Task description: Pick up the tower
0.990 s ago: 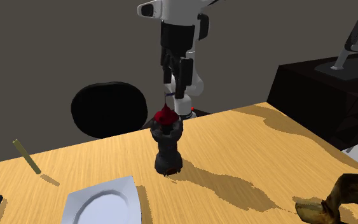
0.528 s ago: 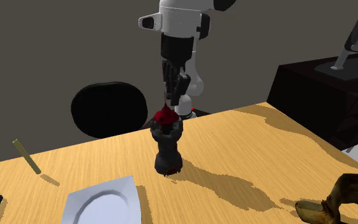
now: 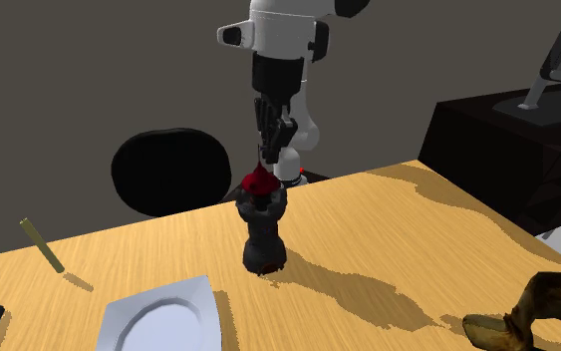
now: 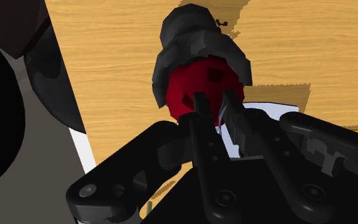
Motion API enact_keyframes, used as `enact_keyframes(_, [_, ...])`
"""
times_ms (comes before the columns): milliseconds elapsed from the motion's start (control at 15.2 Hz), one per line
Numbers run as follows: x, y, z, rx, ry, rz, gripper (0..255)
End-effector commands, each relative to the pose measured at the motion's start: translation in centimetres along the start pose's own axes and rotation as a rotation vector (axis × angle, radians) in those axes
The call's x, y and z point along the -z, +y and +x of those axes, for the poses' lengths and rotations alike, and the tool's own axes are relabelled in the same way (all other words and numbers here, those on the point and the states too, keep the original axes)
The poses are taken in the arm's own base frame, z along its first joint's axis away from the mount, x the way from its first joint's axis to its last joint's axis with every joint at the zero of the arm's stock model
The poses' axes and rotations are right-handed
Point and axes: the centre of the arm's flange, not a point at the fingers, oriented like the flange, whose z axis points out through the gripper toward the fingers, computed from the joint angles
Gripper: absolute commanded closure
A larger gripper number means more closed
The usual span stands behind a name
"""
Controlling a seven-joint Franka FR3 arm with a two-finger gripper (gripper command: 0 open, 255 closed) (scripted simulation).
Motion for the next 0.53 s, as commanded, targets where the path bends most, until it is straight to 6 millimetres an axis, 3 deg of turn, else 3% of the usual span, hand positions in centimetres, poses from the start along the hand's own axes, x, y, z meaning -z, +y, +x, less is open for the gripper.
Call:
enact_keyframes(0, [0.5, 0.0, 0.1, 0.0, 0.0, -0.001, 255])
enact_keyframes(462, [4.2, 0.0, 0.4, 0.0, 0.0, -0.001, 255])
